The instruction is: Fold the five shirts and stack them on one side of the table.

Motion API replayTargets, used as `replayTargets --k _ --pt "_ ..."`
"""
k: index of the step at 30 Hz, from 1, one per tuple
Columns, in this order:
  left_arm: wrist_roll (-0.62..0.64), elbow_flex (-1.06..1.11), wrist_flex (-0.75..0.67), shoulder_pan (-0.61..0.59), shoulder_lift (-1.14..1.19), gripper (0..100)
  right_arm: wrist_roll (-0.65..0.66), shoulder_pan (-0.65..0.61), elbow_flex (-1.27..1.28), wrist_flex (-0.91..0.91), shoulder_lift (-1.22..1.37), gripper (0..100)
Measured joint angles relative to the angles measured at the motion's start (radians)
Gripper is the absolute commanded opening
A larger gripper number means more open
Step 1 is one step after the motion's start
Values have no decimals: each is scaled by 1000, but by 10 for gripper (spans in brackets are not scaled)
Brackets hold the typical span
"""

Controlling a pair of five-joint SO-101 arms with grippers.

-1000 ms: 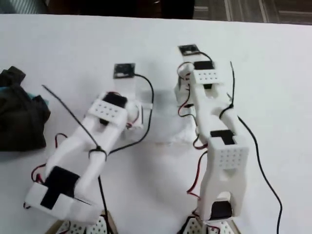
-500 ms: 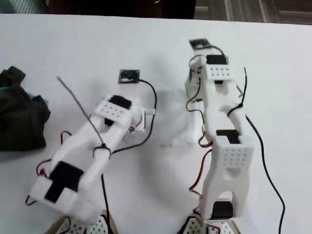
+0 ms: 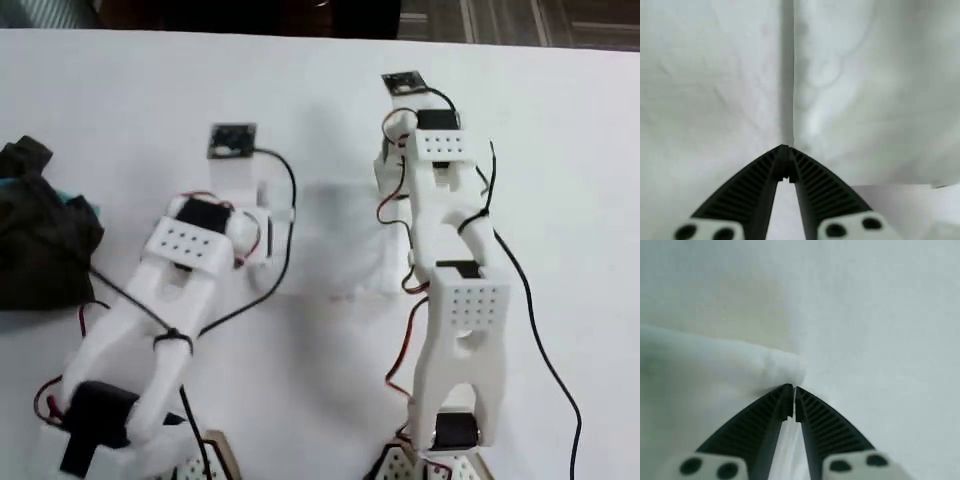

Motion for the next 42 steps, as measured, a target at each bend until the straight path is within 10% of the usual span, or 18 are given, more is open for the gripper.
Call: replayTargets --k 13,19,29,42 --pt "-91 51 -95 -267 25 27 12 61 -89 181 -180 31" --pt "-89 81 -273 -436 31 27 12 61 -41 322 -196 263" --pt "-91 293 -640 -450 31 27 11 -43 87 292 -146 272" --pt "-91 321 -690 -448 29 27 -173 -80 72 212 41 271"
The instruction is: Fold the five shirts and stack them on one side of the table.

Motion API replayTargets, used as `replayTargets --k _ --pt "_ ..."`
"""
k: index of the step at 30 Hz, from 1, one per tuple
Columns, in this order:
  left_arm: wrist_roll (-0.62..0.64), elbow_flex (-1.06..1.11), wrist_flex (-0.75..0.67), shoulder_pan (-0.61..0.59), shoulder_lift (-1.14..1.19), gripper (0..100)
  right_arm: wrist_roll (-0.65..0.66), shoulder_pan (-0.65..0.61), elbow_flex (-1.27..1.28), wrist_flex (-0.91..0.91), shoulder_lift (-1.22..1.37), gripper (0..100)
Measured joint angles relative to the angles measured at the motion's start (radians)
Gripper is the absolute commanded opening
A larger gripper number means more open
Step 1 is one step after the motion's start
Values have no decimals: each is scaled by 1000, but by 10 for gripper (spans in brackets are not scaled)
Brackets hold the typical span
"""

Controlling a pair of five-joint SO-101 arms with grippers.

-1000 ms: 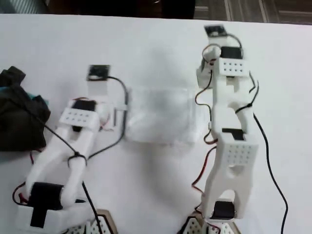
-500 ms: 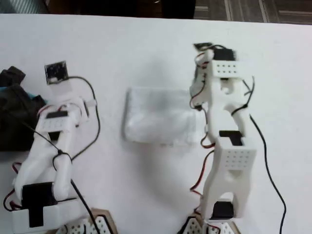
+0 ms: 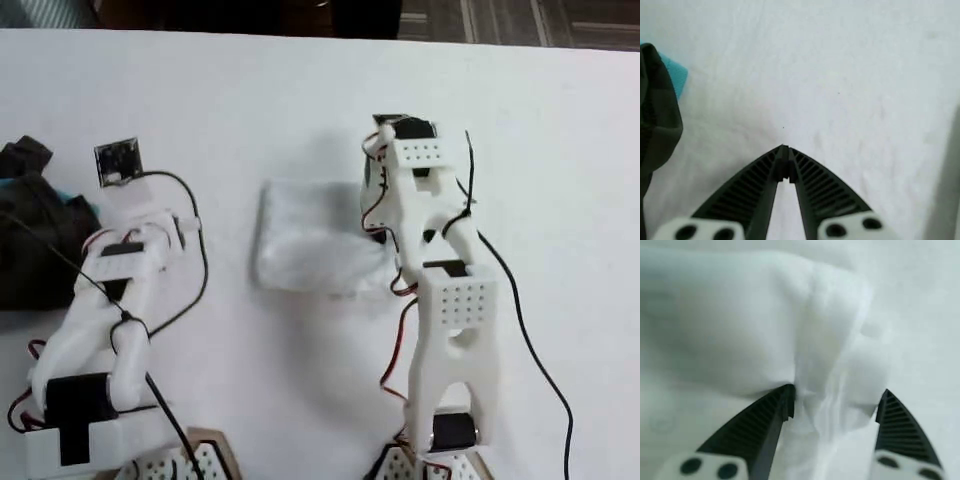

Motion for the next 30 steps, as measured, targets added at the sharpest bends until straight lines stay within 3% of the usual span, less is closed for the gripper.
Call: replayTargets --k 3,7,9,19,30 --pt "0 0 0 0 0 27 0 0 0 0 31 215" --pt "0 0 0 5 0 27 0 2 0 3 37 3" --pt "0 0 0 5 0 27 20 3 -2 12 37 43" --pt "0 0 0 5 3 27 201 74 -41 34 40 20" --pt "0 0 0 5 3 27 580 499 -508 14 123 20"
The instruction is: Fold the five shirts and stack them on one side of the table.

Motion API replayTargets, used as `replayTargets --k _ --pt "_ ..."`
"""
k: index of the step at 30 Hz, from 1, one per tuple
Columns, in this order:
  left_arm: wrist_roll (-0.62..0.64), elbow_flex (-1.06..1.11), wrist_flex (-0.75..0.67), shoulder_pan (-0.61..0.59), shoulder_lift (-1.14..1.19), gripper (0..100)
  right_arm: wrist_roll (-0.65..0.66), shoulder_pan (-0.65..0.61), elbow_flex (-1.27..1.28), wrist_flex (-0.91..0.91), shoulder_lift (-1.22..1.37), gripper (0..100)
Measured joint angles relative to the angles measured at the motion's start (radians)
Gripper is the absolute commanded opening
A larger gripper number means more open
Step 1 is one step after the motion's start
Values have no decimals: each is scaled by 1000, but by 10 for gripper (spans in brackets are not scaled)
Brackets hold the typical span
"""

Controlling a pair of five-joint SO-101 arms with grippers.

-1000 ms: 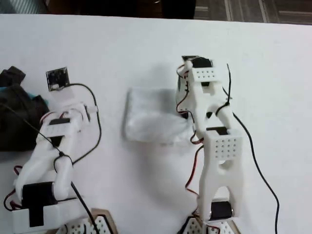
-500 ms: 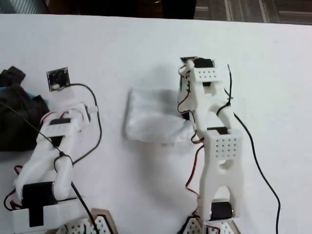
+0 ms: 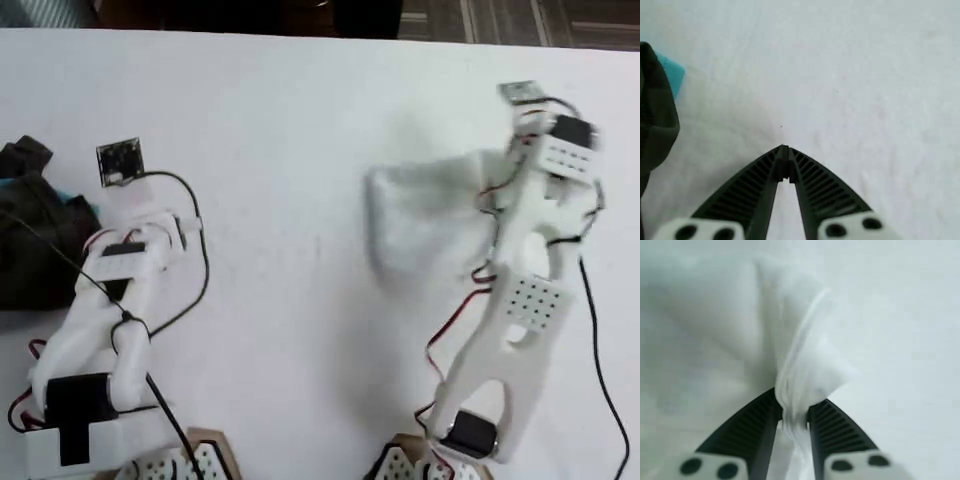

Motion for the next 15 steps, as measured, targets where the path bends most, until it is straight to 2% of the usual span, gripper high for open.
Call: replayTargets --k 7,15 --pt "0 0 0 0 0 27 149 114 -206 -204 160 19" --pt "0 0 0 0 0 27 164 193 -295 -414 278 19"
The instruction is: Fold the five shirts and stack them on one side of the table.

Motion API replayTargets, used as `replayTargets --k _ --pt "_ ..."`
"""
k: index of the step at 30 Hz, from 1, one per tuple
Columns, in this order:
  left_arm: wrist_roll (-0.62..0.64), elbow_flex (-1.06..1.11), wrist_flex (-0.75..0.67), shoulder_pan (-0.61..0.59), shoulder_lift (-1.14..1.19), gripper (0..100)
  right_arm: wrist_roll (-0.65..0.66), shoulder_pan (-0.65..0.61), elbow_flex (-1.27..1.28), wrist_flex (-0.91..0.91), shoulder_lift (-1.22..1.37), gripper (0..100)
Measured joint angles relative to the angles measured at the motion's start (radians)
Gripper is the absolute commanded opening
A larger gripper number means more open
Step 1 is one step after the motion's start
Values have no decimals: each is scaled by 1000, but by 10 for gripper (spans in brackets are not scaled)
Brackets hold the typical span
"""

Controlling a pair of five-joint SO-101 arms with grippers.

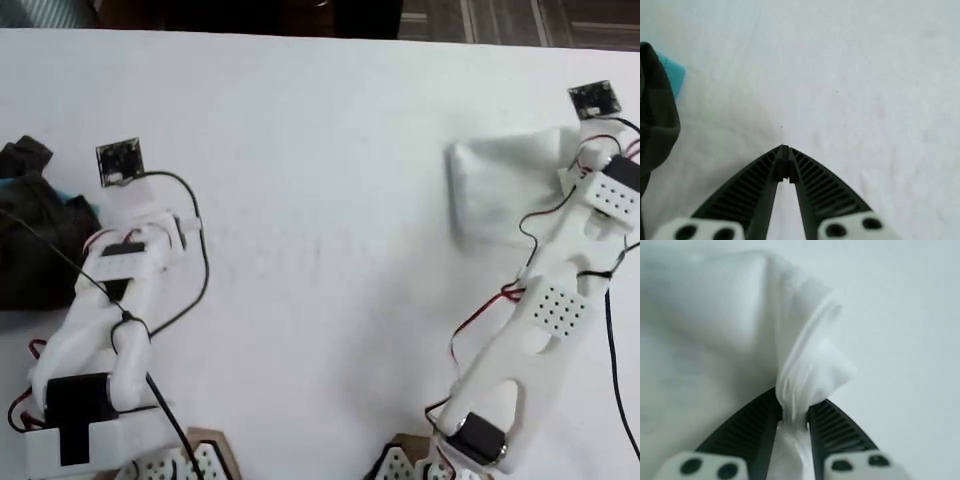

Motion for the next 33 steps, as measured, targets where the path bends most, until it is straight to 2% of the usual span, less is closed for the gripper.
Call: replayTargets --k 7,11,15,17,19,25,33 --pt "-86 0 0 21 0 27 6 14 0 -64 34 20" --pt "-91 6 -21 21 0 27 6 8 0 -89 38 28" --pt "-91 6 -25 25 0 27 -5 6 0 -89 38 172" --pt "-91 6 -26 23 0 27 -61 5 0 -83 38 251" --pt "-91 6 -28 23 0 27 -126 5 0 -68 28 279" --pt "-91 6 -28 25 0 27 -226 5 -5 60 -89 279" --pt "-91 6 -28 25 0 27 -290 -80 -8 384 -198 279"
